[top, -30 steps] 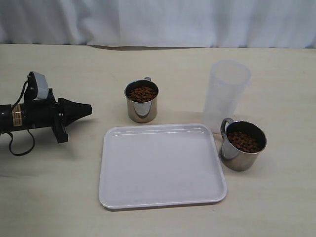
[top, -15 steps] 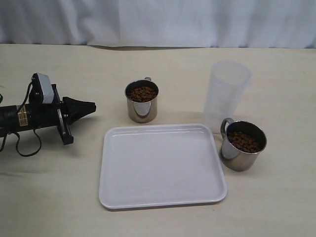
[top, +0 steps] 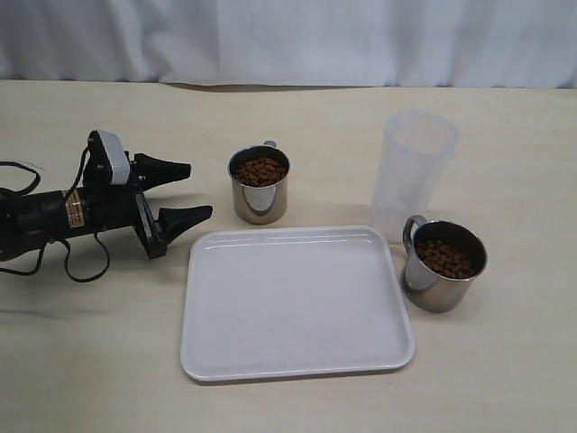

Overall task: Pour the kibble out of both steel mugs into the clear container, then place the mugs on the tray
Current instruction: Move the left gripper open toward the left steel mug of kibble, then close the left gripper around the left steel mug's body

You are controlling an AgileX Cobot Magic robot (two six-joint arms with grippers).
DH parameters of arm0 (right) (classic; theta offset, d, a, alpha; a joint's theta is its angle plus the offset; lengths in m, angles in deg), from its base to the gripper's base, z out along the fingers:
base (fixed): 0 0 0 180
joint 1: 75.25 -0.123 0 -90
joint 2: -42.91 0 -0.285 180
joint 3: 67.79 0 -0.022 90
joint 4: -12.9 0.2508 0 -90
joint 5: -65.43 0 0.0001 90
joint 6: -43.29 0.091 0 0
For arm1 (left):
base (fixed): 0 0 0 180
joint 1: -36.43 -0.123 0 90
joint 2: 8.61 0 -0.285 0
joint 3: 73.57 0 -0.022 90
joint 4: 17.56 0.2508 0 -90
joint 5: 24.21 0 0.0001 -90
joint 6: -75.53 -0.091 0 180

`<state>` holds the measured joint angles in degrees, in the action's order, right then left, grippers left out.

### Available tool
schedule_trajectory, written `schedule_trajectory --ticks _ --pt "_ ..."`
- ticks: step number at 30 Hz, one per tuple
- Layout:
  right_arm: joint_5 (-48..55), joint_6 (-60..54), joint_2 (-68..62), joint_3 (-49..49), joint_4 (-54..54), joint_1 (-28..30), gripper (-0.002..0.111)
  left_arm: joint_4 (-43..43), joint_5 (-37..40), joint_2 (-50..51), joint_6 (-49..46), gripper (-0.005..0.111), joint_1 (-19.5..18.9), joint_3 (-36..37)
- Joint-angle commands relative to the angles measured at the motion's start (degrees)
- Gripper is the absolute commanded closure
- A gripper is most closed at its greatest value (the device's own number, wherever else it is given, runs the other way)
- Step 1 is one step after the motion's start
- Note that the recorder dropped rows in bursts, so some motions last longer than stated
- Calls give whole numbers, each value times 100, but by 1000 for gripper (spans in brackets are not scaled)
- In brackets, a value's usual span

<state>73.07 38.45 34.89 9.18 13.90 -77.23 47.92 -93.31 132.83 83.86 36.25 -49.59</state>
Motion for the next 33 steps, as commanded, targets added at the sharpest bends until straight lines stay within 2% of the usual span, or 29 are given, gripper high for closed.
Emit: schedule_trajectory --ticks 1,5,10,15,19,21,23,33 --pt "-7 8 23 24 11 -18 103 -32 -86 -6 331 49 24 -25" --pt "-7 8 23 24 11 -18 103 -120 -86 -6 692 40 24 -25" --pt "-7 8 23 24 11 -18 103 -109 -86 -6 669 40 51 -25" --pt "-7 8 23 24 11 -18 103 -170 -79 -6 258 41 401 -57" --pt "-7 8 23 24 11 -18 103 -196 551 -6 257 41 705 -298" --pt "-7 8 23 24 11 -18 103 -303 627 -6 266 41 791 -360" --pt "-7 8 23 24 11 -18 103 -518 512 -6 266 41 822 -365" --pt "-7 8 23 24 11 -18 103 -403 341 146 748 41 822 -586"
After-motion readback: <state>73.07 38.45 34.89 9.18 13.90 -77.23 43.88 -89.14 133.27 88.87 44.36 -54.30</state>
